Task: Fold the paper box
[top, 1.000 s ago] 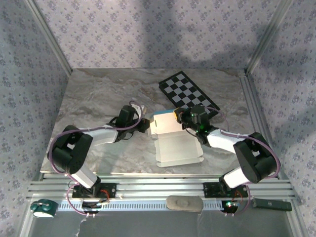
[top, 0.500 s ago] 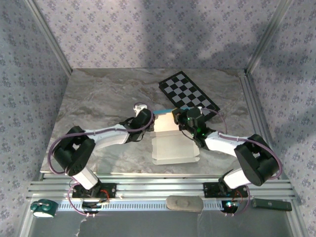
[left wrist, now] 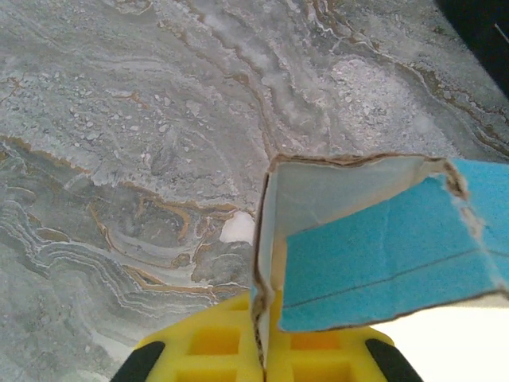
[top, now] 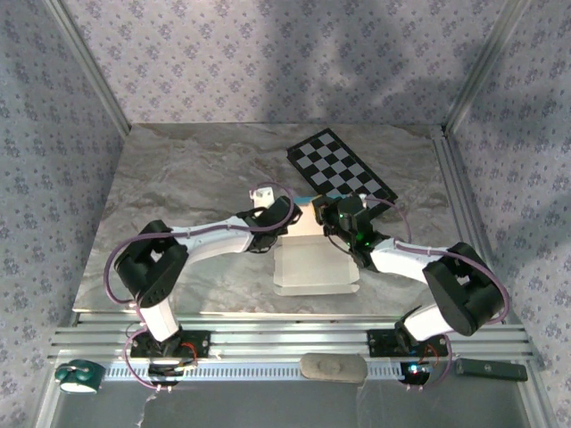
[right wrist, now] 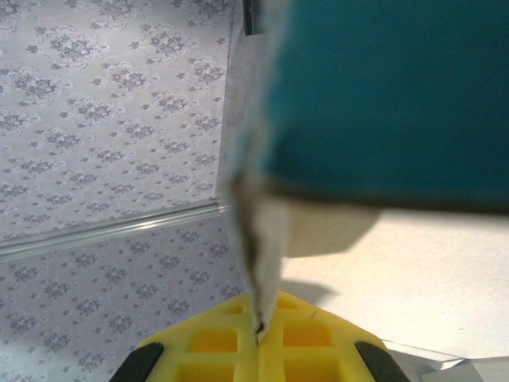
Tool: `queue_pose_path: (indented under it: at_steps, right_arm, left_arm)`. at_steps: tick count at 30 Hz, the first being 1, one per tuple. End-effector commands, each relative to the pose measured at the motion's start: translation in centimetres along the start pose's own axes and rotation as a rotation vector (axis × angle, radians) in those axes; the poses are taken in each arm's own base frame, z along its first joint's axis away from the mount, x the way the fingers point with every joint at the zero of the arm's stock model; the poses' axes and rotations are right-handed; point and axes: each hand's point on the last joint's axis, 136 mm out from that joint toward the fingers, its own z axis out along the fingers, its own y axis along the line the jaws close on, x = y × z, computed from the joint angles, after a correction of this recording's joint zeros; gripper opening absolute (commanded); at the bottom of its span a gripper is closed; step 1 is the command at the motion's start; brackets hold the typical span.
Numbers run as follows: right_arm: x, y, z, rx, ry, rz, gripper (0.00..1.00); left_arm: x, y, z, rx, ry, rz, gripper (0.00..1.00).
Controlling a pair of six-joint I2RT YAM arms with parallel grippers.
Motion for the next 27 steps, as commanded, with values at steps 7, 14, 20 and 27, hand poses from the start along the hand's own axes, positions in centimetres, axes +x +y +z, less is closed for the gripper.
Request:
queue_pose_path:
  at_steps: [7,14,20,27]
  right_arm:
    - [-0.3,-0.9,-0.2,0.029,0.017,0.017,0.00]
    - [-1.1,-0.7,0.0,0.029,0.020,0.033,0.00]
    - [-1.5,-0.4,0.2,0.029,0.021,0.038,0.00]
    - [-2.0,-0.7,0.3,0.036,0.021,0.050,0.00]
  left_arm:
    - [-0.7,-0.9,-0.1,0.228,0.022,0.057,0.37]
    - [-1.5,-0.9,-0.5,0.451,0.028,0.078,0.35]
    - [-1.5,-2.3,-2.1,0.648,0.011,0.120,0.39]
    - [-0.9,-0.1,-2.2,0.719,0.053,0.166,0.40]
